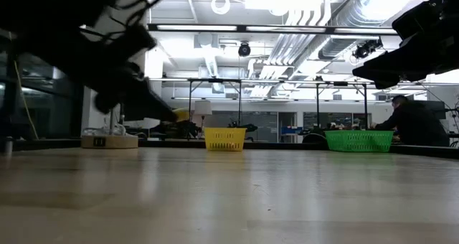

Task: Pick and place Stapler, Stapler remover, tape
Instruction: Put the yellow stapler into the yellow bin

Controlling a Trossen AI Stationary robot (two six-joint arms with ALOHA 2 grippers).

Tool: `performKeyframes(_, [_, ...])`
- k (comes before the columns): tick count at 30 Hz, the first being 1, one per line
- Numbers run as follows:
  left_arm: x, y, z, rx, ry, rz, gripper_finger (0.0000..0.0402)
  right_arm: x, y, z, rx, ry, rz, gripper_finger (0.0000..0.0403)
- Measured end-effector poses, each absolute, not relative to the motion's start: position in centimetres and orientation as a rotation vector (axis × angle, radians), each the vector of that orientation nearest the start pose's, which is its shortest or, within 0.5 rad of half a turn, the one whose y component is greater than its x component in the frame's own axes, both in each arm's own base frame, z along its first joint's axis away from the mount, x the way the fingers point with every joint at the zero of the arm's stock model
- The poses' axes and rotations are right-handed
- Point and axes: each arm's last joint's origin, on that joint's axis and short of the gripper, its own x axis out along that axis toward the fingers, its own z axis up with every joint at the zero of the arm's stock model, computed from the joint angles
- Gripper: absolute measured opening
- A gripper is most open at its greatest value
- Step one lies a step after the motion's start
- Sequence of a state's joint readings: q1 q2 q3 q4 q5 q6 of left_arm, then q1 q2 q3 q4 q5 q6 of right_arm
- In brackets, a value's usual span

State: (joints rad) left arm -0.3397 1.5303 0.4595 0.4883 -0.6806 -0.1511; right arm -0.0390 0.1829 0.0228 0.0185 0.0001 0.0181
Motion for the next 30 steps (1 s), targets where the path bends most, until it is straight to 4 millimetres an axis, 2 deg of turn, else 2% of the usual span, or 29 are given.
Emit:
performKeyframes(7, [26.7, -1.7, 14.4, 0.148, 0.444, 0.424, 0.0053, 10.7, -0.4, 15.8, 0.021, 0.141, -0.040, 0.0171])
performKeyframes(19, [30.4, 7.7, 19.1, 0.162, 0.344, 0.663, 0.0053, 10.7, -0.4, 15.8, 0.021, 0.141, -0.040, 0.0170])
performKeyframes(24, [31.8, 11.5, 19.5, 0.133, 0.330, 0.765, 0.0053, 10.7, -0.4, 15.8, 0.021, 0.141, -0.041, 0.0171])
performKeyframes(30, [33.7, 14.9, 18.0, 0.031, 0.376, 0.857, 0.0052, 10.7, -0.4, 15.8, 0.021, 0.141, -0.041, 0.0172])
